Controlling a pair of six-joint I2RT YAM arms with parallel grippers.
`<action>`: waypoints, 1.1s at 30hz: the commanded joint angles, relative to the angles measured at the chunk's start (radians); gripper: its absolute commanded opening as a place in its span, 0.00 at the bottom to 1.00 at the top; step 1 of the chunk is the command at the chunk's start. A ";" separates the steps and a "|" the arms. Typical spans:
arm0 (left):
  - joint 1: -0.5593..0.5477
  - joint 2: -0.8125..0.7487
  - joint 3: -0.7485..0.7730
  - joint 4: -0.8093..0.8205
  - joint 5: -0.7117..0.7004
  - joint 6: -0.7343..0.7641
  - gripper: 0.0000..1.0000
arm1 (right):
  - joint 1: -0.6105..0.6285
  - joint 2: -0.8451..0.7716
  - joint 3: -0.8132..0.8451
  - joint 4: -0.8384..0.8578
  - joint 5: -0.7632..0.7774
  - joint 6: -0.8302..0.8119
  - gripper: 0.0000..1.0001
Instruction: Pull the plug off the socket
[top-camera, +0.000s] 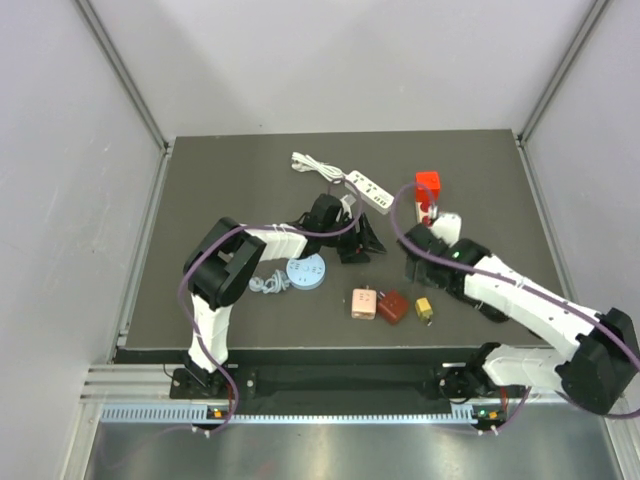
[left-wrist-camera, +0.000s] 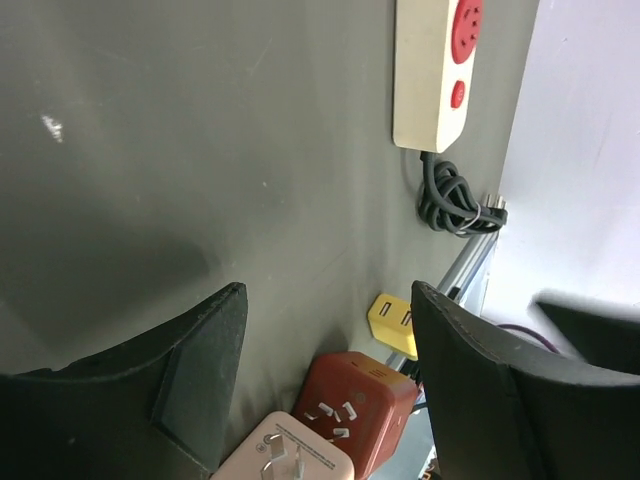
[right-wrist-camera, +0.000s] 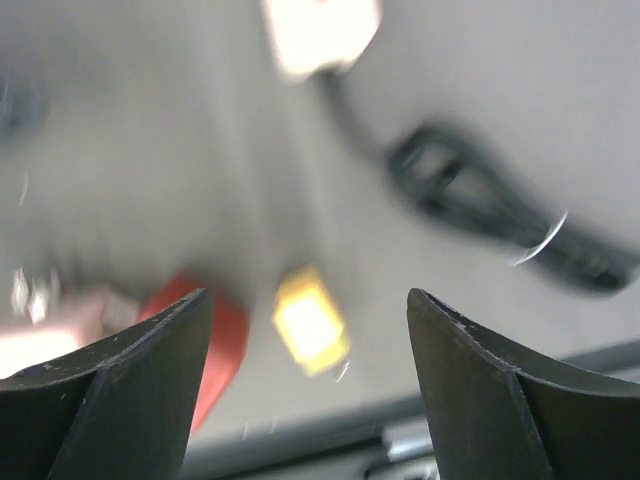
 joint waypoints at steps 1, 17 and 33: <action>0.004 -0.039 -0.001 0.071 0.029 0.004 0.71 | -0.215 -0.016 0.049 0.142 -0.030 -0.257 0.77; -0.016 0.194 0.214 0.322 0.096 -0.136 0.69 | -0.562 0.416 0.274 0.536 -0.304 -0.592 0.74; -0.052 0.289 0.352 0.264 0.076 -0.110 0.69 | -0.584 0.630 0.331 0.641 -0.358 -0.600 0.62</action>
